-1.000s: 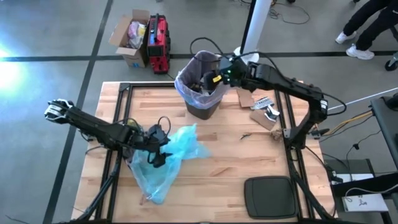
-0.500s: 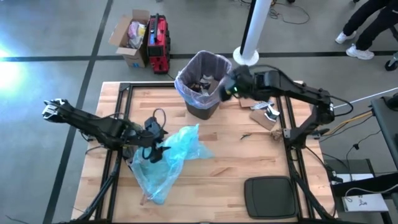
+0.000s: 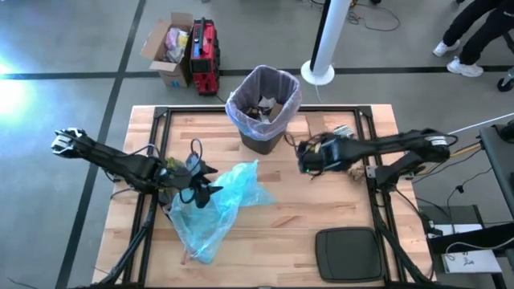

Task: Place trash/remove bag and relplace
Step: Put the zip-tied cables into the trash bin

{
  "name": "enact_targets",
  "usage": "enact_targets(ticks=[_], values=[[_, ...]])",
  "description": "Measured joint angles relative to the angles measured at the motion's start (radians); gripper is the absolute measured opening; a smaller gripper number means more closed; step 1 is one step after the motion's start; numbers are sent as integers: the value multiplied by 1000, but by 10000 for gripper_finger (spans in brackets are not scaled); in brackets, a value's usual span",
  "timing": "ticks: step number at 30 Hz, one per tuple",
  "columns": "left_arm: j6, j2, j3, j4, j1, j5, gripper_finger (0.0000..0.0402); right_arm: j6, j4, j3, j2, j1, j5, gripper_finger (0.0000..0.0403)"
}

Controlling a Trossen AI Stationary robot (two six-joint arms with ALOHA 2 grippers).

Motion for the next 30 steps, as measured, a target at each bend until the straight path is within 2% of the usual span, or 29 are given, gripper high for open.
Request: enact_targets(ticks=[5,9,15,20,23,27,30], values=[[-46,61,-10,2,-1,-6,311,201,188,-124,140,-5,-130,245],[-44,101,3,-5,-6,-16,310,264,186,-125,229,-13,-209,229],[-56,134,17,-41,-29,-115,286,315,205,-130,324,-20,-339,204],[-91,134,17,-53,-33,-123,261,313,218,-122,362,-16,-332,165],[-94,134,17,-58,-33,-130,248,264,229,-120,356,-15,-304,119],[-91,135,16,-57,-33,-135,235,180,244,-123,344,-16,-280,31],[-76,133,16,-58,-34,-136,228,108,244,-126,330,-13,-251,11]])
